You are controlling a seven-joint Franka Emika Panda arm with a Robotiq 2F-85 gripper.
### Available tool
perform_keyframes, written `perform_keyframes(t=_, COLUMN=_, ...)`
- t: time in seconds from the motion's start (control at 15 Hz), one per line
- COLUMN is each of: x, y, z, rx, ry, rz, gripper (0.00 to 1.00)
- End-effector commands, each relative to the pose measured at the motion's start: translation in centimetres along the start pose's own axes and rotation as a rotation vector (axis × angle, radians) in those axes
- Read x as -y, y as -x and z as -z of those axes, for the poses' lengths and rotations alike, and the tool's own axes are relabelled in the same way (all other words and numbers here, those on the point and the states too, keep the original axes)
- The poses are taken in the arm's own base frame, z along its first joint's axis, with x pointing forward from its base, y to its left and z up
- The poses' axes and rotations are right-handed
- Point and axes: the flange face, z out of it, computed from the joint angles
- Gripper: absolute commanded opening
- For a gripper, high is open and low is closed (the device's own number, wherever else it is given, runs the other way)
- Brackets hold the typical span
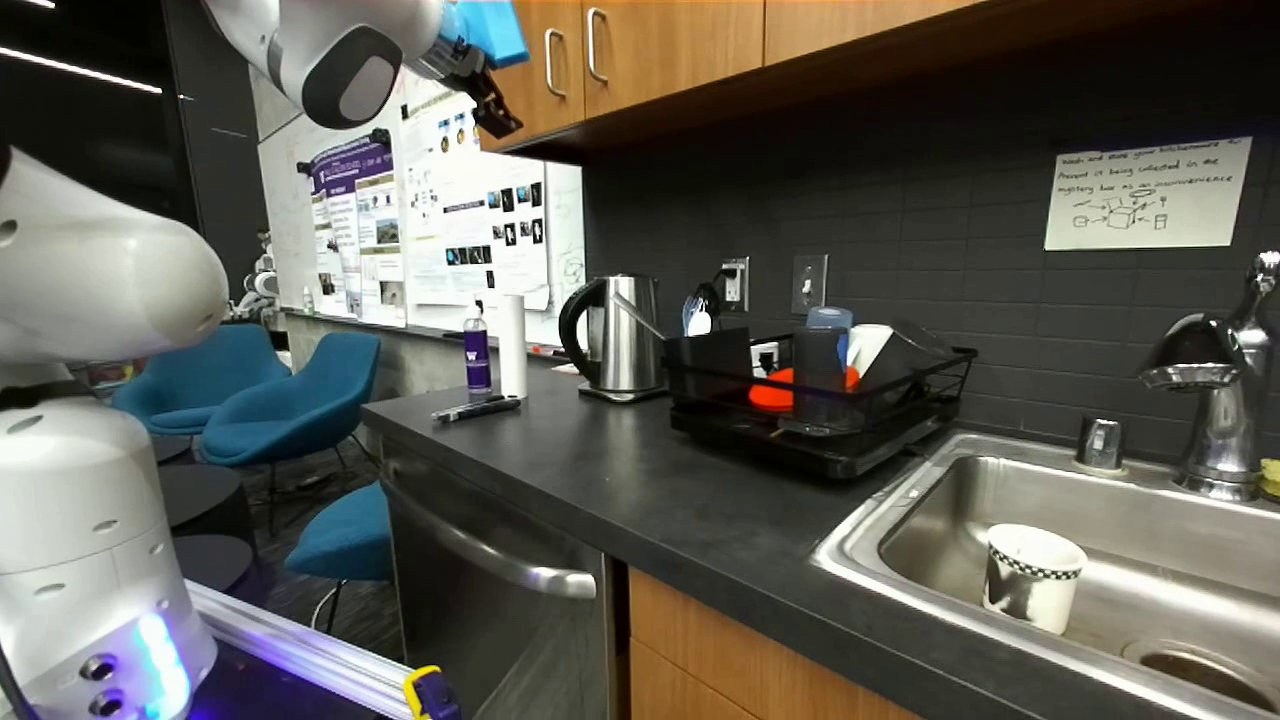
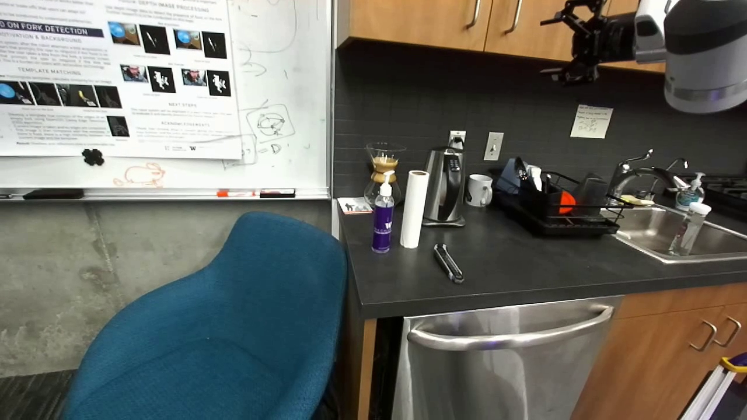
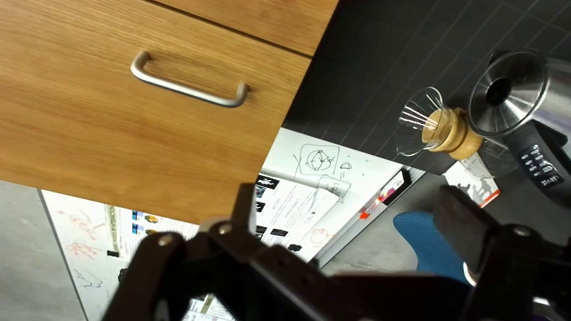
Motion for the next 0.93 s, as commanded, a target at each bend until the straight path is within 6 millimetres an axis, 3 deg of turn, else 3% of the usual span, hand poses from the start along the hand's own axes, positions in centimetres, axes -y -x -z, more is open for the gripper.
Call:
perform_keyframes(t=0.0, x=0.0, y=0.0, z=0.0, rx=0.000, ry=0.000, rz=0.000, gripper=1.00)
perform_keyframes(t=0.27, x=0.0, y=0.0, z=0.0, rx=0.000, ry=0.000, rz=0.000, gripper=1.00)
perform_keyframes(t=0.67, x=-0.7, y=-1.4, z=-3.9, rx=-0.122, ry=-0.099, rz=0.180, gripper=1.00)
perform_keyframes(t=0.87, x=0.2, y=-1.2, z=-6.8, rx=-0.159, ry=-0.181, rz=0.319, gripper=1.00)
